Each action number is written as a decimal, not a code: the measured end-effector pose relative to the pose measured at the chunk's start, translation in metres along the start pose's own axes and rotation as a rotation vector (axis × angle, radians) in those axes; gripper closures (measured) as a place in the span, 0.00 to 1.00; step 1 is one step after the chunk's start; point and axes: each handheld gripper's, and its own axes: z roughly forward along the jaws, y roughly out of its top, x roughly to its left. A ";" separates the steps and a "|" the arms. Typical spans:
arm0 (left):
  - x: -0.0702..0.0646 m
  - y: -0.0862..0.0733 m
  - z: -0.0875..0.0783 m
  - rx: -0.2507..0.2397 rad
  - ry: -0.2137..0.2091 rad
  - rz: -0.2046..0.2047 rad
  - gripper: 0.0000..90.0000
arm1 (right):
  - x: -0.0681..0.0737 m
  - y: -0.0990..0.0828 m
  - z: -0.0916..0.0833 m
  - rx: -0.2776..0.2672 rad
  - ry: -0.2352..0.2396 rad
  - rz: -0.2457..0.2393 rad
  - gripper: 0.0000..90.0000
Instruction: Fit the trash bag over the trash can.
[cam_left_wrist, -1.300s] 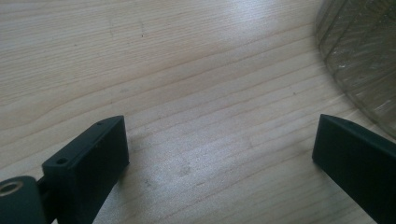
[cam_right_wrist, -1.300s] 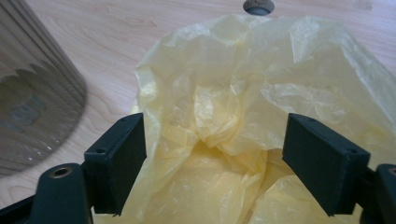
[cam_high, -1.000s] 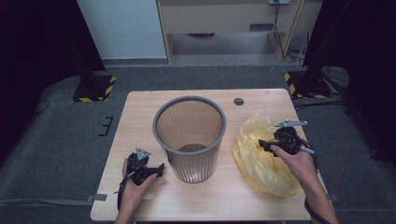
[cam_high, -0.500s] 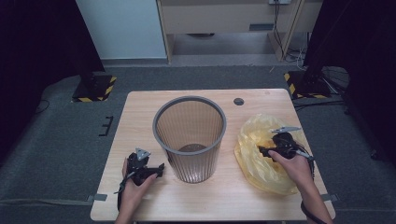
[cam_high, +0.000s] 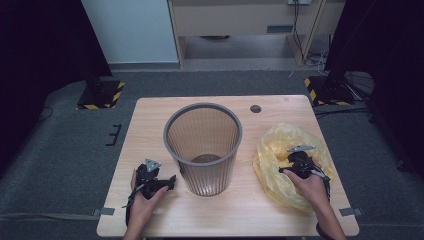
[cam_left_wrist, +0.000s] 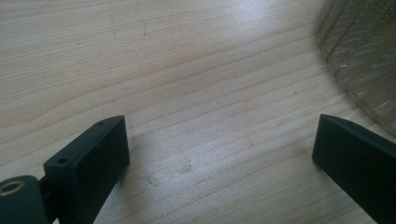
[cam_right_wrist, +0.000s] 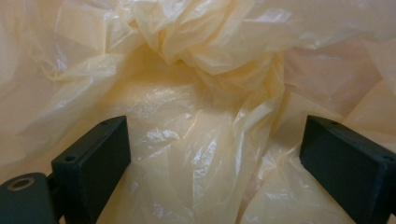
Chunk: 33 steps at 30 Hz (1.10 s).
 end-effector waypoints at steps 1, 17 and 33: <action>0.000 0.000 0.000 0.000 0.000 0.000 0.04 | 0.001 -0.001 0.000 -0.003 -0.009 -0.011 0.11; 0.000 -0.001 -0.001 0.001 0.001 -0.002 0.04 | -0.003 -0.008 -0.012 -0.068 0.084 0.017 0.97; 0.000 -0.001 -0.001 0.000 0.001 -0.002 0.04 | -0.005 -0.005 -0.042 -0.186 0.165 0.040 0.99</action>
